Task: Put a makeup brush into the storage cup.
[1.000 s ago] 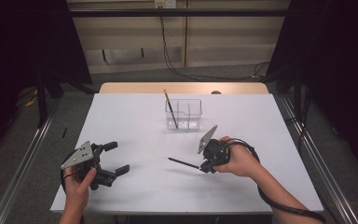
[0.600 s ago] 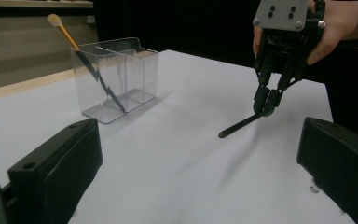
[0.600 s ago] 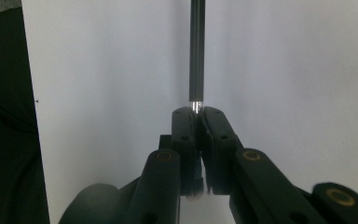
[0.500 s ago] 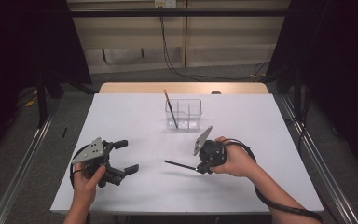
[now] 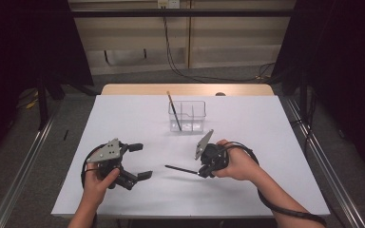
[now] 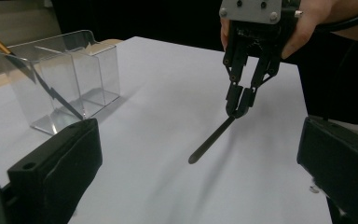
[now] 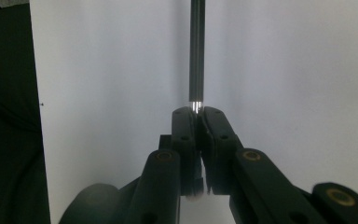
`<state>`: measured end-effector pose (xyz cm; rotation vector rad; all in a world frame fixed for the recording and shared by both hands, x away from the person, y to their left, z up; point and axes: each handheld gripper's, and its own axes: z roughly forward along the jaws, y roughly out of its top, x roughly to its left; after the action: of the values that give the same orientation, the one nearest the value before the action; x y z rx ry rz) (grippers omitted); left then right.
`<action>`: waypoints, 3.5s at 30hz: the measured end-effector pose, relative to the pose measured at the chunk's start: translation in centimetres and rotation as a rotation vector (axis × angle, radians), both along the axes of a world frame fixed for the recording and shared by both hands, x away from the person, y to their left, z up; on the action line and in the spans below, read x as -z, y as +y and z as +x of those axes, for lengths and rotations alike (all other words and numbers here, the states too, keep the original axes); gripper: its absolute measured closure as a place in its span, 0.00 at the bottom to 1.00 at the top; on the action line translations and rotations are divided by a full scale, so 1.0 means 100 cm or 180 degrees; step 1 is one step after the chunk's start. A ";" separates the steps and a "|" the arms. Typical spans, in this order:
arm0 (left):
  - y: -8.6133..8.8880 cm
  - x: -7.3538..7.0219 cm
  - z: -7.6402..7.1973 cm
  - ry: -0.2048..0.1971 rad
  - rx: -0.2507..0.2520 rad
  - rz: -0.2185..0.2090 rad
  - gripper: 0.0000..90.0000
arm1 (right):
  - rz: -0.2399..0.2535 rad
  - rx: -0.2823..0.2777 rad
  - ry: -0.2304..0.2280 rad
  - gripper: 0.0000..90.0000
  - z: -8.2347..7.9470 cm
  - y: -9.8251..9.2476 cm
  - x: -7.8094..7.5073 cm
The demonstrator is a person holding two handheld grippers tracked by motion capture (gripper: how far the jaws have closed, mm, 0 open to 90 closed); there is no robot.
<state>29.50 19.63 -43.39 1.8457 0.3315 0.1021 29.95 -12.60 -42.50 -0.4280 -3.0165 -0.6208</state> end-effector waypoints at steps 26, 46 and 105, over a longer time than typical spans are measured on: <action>-0.055 -0.020 0.008 0.0130 0.0416 0.0825 0.00 | 0.0024 -0.0111 -0.0005 0.94 -0.005 0.007 -0.002; -0.084 -0.029 0.014 0.0202 0.0554 0.1590 0.00 | 0.0005 -0.0148 0.0017 0.94 -0.004 0.011 -0.006; -0.125 -0.016 0.016 0.0307 0.1123 0.2347 0.91 | 0.0175 -0.0280 -0.0058 0.93 -0.004 0.015 -0.023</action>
<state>31.08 7.09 -41.80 2.6167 0.0178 -0.1280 29.55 -11.11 -40.23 -0.2868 -3.0077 -0.7027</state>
